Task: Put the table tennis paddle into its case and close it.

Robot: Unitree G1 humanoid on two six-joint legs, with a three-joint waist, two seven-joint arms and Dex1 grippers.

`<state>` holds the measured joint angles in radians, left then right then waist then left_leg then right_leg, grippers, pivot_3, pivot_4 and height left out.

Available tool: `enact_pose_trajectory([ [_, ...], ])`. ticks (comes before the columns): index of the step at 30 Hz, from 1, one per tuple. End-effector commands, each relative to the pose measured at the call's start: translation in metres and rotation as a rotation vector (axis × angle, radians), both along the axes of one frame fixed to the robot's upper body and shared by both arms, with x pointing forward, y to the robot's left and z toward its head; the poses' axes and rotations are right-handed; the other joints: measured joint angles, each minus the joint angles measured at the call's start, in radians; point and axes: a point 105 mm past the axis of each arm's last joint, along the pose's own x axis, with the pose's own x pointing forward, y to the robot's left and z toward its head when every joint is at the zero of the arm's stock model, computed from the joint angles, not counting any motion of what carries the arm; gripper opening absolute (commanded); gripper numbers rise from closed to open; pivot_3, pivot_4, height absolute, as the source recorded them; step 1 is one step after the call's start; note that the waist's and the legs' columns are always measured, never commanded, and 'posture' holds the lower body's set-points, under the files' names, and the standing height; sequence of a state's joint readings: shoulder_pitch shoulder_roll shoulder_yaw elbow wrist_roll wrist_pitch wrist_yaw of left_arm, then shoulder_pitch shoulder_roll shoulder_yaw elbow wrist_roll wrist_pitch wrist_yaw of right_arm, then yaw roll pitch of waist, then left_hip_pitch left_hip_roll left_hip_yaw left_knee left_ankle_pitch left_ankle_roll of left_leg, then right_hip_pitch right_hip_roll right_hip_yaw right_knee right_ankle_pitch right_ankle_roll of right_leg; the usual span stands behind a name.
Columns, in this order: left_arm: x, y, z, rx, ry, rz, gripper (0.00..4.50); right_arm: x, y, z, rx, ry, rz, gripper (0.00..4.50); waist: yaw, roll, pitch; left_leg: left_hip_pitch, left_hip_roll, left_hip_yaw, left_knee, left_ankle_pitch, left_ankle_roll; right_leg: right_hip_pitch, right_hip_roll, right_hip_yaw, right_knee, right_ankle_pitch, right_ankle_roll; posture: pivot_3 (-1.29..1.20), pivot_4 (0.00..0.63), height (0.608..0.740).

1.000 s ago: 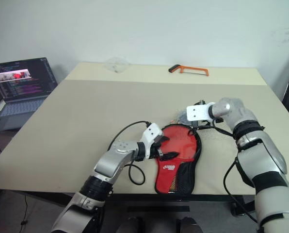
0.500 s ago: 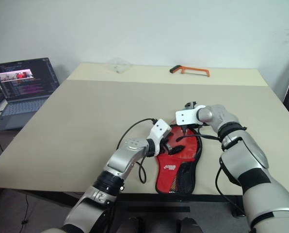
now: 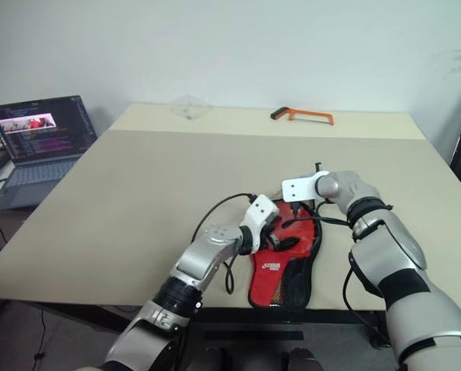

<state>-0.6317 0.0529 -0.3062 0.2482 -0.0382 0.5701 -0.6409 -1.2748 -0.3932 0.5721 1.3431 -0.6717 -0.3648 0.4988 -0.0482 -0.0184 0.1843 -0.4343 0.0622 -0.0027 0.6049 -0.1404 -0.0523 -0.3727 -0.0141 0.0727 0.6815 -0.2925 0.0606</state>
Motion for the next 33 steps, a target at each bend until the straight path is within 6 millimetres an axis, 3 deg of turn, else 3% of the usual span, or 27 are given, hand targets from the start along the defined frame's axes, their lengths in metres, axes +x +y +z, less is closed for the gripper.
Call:
enact_pose_trajectory([
  [1,-0.009,-0.001,-0.026,0.041,0.101,-0.008,4.5,0.005,-0.012,0.019,0.023,-0.053,-0.03,0.26,0.0,0.0,0.0,0.0,0.0,0.0,0.0,0.0,0.0,0.0,0.0,0.0,0.0,0.0,0.0,0.0,0.15,0.74],
  [8,-0.011,-0.004,-0.029,0.048,0.109,-0.018,4.5,0.009,-0.057,0.042,-0.024,-0.132,-0.144,0.26,0.007,0.0,0.0,0.0,-0.002,0.0,0.0,0.0,0.0,0.0,-0.002,0.0,0.0,0.0,0.0,0.0,0.15,0.74],
  [17,-0.016,-0.011,-0.031,0.053,0.114,-0.05,4.5,-0.007,-0.122,0.036,-0.182,-0.077,-0.216,0.26,0.016,0.0,0.0,0.0,-0.004,0.001,-0.001,0.0,0.0,0.0,-0.004,0.0,-0.001,-0.001,0.0,0.0,0.15,0.74],
  [22,-0.014,-0.009,-0.033,0.065,0.119,-0.048,4.5,-0.044,-0.138,0.017,-0.222,0.198,-0.081,0.26,0.019,0.0,0.0,0.0,-0.008,0.001,-0.001,0.0,0.0,0.001,-0.008,0.0,-0.002,-0.002,0.002,0.0,0.15,0.74],
  [25,-0.013,-0.008,-0.035,0.074,0.123,-0.049,4.5,-0.082,-0.141,0.003,-0.235,0.408,0.044,0.26,0.021,0.0,0.0,0.0,-0.01,0.0,-0.002,0.0,0.0,0.002,-0.009,0.0,-0.003,-0.004,0.006,0.0,0.15,0.74],
  [29,-0.013,-0.011,-0.036,0.08,0.126,-0.066,4.5,-0.13,-0.134,-0.005,-0.237,0.561,0.15,0.24,0.024,0.002,-0.001,0.001,-0.013,-0.004,-0.002,0.0,0.0,0.006,-0.012,-0.002,-0.004,-0.007,0.01,0.0,0.15,0.74],
  [33,-0.012,-0.015,-0.037,0.086,0.129,-0.083,4.5,-0.18,-0.112,-0.014,-0.188,0.699,0.214,0.24,0.031,0.005,-0.004,0.002,-0.015,-0.006,-0.002,-0.001,-0.001,0.009,-0.014,-0.004,-0.005,-0.009,0.011,0.0,0.15,0.74],
])
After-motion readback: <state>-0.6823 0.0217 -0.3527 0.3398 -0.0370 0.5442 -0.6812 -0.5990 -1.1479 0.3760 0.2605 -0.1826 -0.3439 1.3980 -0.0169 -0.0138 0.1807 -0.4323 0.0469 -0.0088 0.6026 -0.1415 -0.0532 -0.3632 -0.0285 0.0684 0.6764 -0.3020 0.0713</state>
